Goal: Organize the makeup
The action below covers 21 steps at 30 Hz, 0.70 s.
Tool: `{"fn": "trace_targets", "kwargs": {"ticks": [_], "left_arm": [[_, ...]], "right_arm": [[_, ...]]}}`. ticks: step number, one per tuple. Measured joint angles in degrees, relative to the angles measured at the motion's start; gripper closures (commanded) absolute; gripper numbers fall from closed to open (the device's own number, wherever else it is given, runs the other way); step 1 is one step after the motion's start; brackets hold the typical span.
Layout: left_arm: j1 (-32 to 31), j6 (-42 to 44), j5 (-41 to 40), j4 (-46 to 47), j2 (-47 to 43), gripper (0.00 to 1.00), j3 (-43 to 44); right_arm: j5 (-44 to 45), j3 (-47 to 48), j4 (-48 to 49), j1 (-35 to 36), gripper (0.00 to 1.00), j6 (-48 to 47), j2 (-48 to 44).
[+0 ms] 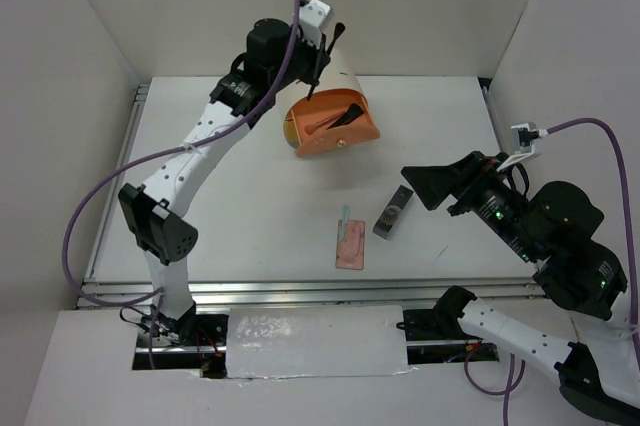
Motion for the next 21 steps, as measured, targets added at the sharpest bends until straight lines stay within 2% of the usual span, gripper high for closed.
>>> {"fn": "trace_targets", "kwargs": {"ticks": [5,11,13,16,17,18,20,21], "left_arm": [[-0.2,4.6,3.3,0.6,4.9,1.0,-1.4],[-0.4,7.1,5.2,1.9,5.7,1.0,-4.8],[-0.6,7.6,5.9,2.4,5.7,0.96,-6.3],[-0.8,7.6,6.8,2.4,5.3,0.76,-9.2],[-0.8,7.7,7.0,2.4,5.2,0.57,-10.1],[-0.9,8.0,7.3,2.3,5.0,0.46,-11.0],[-0.9,8.0,7.8,1.9,4.7,0.33,-12.2],[-0.9,7.8,7.8,1.8,4.4,0.07,-12.7]], "right_arm": [[0.9,1.4,-1.0,0.0,0.03,-0.6,0.0],[2.6,2.8,-1.1,0.0,0.03,-1.6,0.0],[2.9,2.8,-1.1,0.0,0.03,-1.8,0.1],[3.0,2.8,-1.0,0.0,0.03,-1.8,0.4],[3.1,2.8,-0.9,0.0,0.03,-1.8,0.6],[3.1,2.8,-0.8,0.0,0.03,-1.8,0.7],[3.0,2.8,-0.6,0.0,0.03,-1.8,1.2],[3.0,2.7,-0.5,0.0,0.03,-1.8,1.4]]}}
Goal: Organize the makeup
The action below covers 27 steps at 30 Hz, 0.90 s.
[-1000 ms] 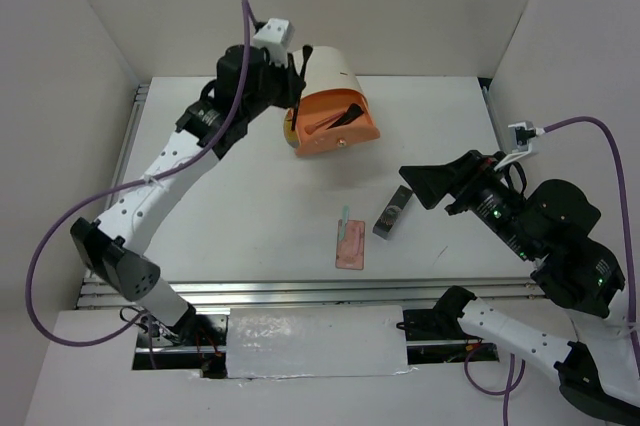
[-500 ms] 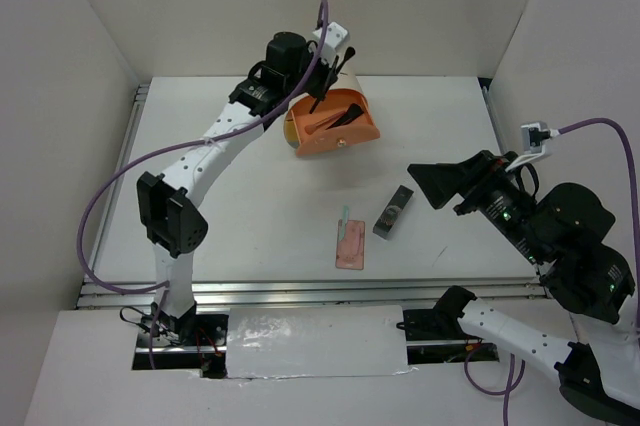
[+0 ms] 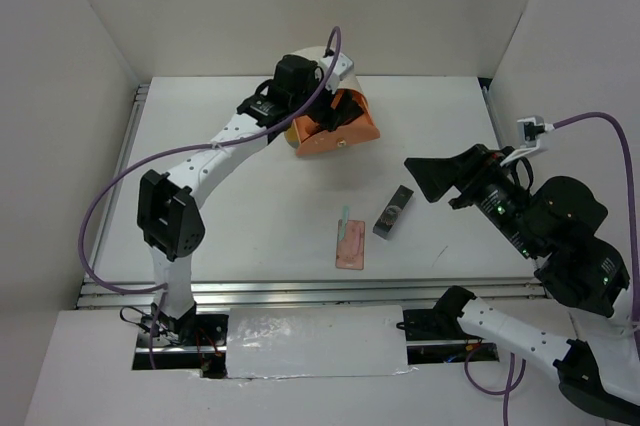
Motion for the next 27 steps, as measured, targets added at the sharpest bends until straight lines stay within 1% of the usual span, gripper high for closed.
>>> {"fn": "trace_targets", "kwargs": {"ticks": [1,6,9,10,11,12,13,14,16,18,20,22,24,27], "left_arm": [[0.0,0.0,-0.1,0.2,-0.4,0.01,-0.5],[0.0,-1.7,-2.6,2.3,-4.4,0.01,-3.4],[0.0,-3.9,-5.8,4.0,-6.1,0.01,-1.9],[-0.1,-5.3,-7.7,4.3,-6.3,0.0,-0.8],[-0.1,-6.8,-10.2,4.2,-6.4,0.01,0.7],[-0.2,-8.5,-12.7,3.8,-6.4,0.01,2.5],[-0.2,-11.2,-16.1,3.2,-6.6,0.0,4.7],[-0.2,-13.2,-18.9,2.3,-7.0,0.01,5.9],[-0.2,-18.7,-25.0,-1.4,-9.6,0.01,6.9],[-0.2,-24.6,-30.5,-6.1,-14.1,0.01,5.6],[0.0,-30.4,-34.9,-11.0,-20.6,0.01,1.6],[0.0,-35.5,-37.7,-14.7,-27.8,0.0,-3.9],[0.0,-39.4,-39.5,-19.3,-35.0,0.01,-9.7],[0.0,-42.8,-41.2,-24.8,-41.8,0.01,-16.2]], "right_arm": [[0.0,-0.1,0.3,0.0,0.03,0.0,0.2],[-0.4,-1.1,1.2,0.0,0.03,0.2,1.2],[-0.4,-2.6,2.8,0.0,0.11,0.5,1.5],[-0.2,-3.4,3.2,0.0,0.17,0.8,1.6],[0.3,-4.6,3.8,0.0,0.32,1.4,1.7],[0.9,-6.0,4.5,0.0,0.42,2.1,2.0],[1.4,-7.6,5.1,0.0,0.96,3.2,2.7],[1.9,-9.1,5.6,-0.1,1.0,3.7,3.4],[2.8,-11.8,6.7,-0.2,1.0,6.6,6.4],[3.0,-13.9,8.3,-0.8,1.0,9.0,10.8],[3.0,-14.6,9.1,-2.0,1.0,11.8,16.8],[3.1,-14.1,9.5,-3.1,1.0,14.5,24.4],[3.8,-11.9,9.0,-3.6,1.0,16.9,31.7],[6.0,-5.6,7.3,-3.9,1.0,19.9,42.1]]}}
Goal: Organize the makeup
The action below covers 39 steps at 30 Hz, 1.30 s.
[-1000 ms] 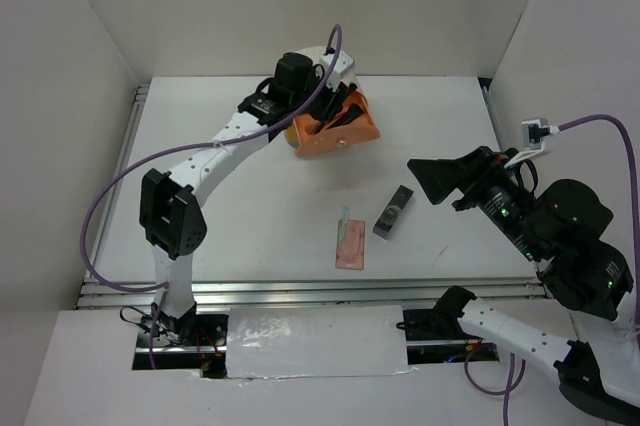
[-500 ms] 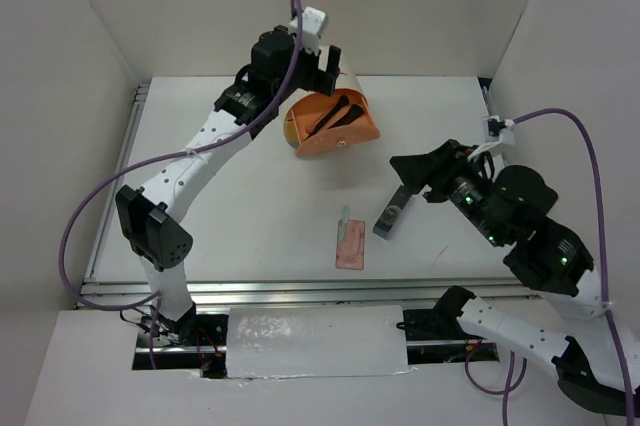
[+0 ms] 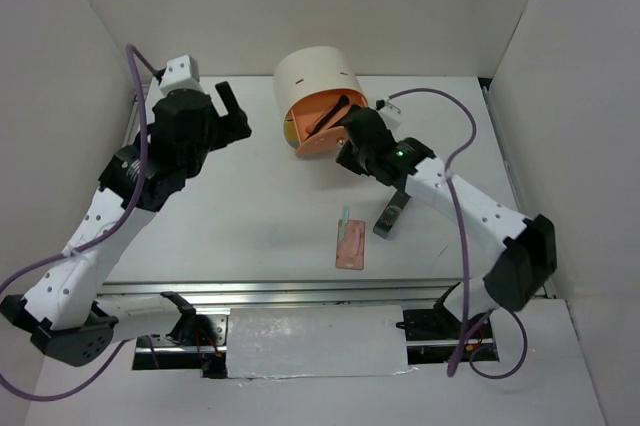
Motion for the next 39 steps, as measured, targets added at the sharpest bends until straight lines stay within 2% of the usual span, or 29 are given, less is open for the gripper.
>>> {"fn": "trace_targets", "kwargs": {"ticks": [3,8,14,20,26,33,39], "left_arm": [[0.1,-1.6,-0.6,-4.5,-3.5,0.01,-4.6],[0.2,-2.5,0.4,-9.0,-6.4,0.01,-8.1],[0.3,-2.6,1.5,-10.4,-8.1,0.01,-8.1],[0.3,-2.5,2.5,-10.8,-8.7,0.01,-8.1],[0.3,-2.4,4.0,-10.8,-8.7,0.01,-8.1],[0.3,-1.2,4.7,-10.7,-8.7,0.01,-8.1],[0.3,-1.1,5.2,-10.6,-8.9,0.01,-9.0]], "right_arm": [[3.3,6.4,-2.6,0.0,1.0,2.2,7.0],[10.1,15.0,-8.5,-0.3,1.0,4.7,13.2],[13.5,11.3,-8.2,-1.7,1.0,4.3,11.6],[12.9,6.3,-5.4,-4.7,1.0,1.9,9.0],[7.7,0.7,3.1,-7.1,1.0,-2.9,6.2],[2.0,0.6,10.0,-8.3,1.0,-6.2,6.7],[-1.9,3.7,11.1,-8.3,1.0,-6.8,10.1]]}}
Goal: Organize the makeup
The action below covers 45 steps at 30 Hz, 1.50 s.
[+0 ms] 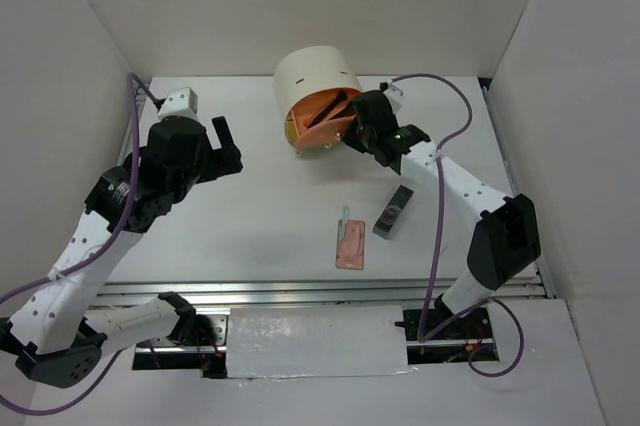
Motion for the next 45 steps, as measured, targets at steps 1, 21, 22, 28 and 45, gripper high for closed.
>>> {"fn": "trace_targets", "kwargs": {"ticks": [1,21,22,28,45], "left_arm": [[0.0,0.0,0.0,0.0,0.0,0.01,-0.2],[0.0,0.8,-1.3,0.2,-0.5,0.01,-0.3],[0.0,1.1,-1.3,0.2,-0.6,0.01,-0.4],[0.0,1.5,-1.7,0.2,-1.1,0.01,-0.5],[0.0,1.4,-1.4,0.5,-1.3,0.0,-3.5]], "right_arm": [[-0.6,0.1,0.2,0.0,1.0,0.1,0.3],[-4.7,14.8,-0.7,0.6,1.0,0.2,14.4],[-4.8,16.0,-0.7,0.6,1.0,0.0,15.3],[-5.4,21.6,-1.2,0.6,1.0,-0.3,19.1],[-6.3,28.0,-3.5,0.6,1.0,-1.2,23.9]]}}
